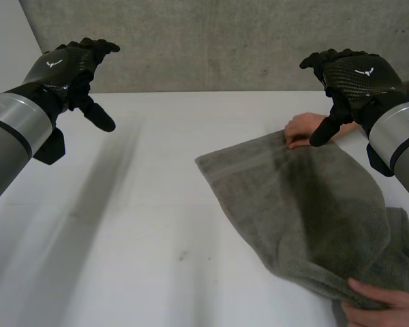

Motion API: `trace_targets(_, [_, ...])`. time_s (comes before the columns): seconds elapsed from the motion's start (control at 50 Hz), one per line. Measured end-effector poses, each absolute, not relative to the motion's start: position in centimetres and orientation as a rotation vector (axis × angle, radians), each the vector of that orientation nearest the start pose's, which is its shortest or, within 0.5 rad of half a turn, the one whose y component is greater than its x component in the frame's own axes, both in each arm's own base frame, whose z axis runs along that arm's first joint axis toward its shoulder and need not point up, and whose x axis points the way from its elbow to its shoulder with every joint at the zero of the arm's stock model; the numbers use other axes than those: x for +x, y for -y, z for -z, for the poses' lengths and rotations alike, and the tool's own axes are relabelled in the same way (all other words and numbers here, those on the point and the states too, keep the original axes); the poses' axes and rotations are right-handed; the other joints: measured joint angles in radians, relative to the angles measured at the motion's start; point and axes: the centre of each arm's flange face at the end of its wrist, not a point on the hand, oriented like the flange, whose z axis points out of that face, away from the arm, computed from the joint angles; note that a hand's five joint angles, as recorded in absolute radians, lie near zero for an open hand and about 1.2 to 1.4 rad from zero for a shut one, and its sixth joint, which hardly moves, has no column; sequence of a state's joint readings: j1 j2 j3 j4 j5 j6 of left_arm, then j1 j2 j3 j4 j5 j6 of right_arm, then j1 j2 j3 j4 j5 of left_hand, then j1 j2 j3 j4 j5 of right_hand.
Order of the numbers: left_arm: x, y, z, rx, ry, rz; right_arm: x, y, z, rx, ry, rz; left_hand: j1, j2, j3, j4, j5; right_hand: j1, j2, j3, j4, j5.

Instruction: Fold the towel.

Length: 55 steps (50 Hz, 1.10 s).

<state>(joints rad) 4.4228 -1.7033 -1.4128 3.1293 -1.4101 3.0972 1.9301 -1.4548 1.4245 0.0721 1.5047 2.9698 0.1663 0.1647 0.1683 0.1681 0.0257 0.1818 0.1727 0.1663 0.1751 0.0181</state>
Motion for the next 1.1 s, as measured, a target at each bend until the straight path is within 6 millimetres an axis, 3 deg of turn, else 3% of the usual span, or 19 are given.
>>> trace_targets(1.1, [-23.77, 27.97, -31.1, 0.516, -2.451, 2.435, 24.83, 25.81, -30.65, -0.674, -2.035, 2.001, 0.0, 0.0, 0.0, 0.0, 0.0, 0.0, 0.0, 0.0, 0.0, 0.0])
